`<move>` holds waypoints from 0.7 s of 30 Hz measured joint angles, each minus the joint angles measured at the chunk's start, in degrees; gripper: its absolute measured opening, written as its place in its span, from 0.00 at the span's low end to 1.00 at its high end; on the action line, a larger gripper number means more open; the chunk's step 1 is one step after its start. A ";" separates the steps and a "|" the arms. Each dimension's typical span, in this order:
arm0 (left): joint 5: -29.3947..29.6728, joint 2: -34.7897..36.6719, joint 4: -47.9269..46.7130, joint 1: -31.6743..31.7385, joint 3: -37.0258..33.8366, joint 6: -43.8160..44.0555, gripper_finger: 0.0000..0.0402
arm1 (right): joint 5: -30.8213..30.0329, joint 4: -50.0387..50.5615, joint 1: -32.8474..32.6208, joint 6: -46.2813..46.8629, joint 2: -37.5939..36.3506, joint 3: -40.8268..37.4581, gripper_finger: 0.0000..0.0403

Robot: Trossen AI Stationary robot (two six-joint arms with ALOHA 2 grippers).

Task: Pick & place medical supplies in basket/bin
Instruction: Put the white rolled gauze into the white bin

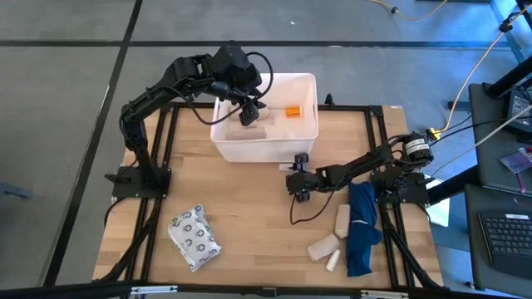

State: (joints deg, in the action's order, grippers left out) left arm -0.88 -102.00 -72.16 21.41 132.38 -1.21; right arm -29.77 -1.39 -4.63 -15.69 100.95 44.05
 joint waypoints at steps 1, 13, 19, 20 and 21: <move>0.01 0.00 0.00 0.00 0.00 0.00 0.46 | -1.38 -0.02 -0.04 -1.20 0.00 -0.02 0.58; -0.01 0.00 -0.10 0.00 0.00 0.00 0.46 | -2.34 -0.57 0.77 -1.06 -0.06 0.05 0.57; -0.01 0.00 -0.37 0.00 0.00 -0.02 0.46 | -6.29 -0.84 1.23 -2.88 -0.11 0.14 0.57; -0.01 0.00 -0.37 0.00 0.00 -0.02 0.46 | -5.52 -0.82 1.46 -2.86 -0.11 0.14 0.57; -0.01 0.00 -0.37 0.00 0.00 -0.02 0.46 | -4.38 -0.79 1.71 -2.84 -0.13 0.14 0.57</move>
State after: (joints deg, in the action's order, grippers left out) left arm -0.89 -102.00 -72.53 21.41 132.38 -1.23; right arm -34.15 -2.18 -2.92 -18.52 100.82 44.18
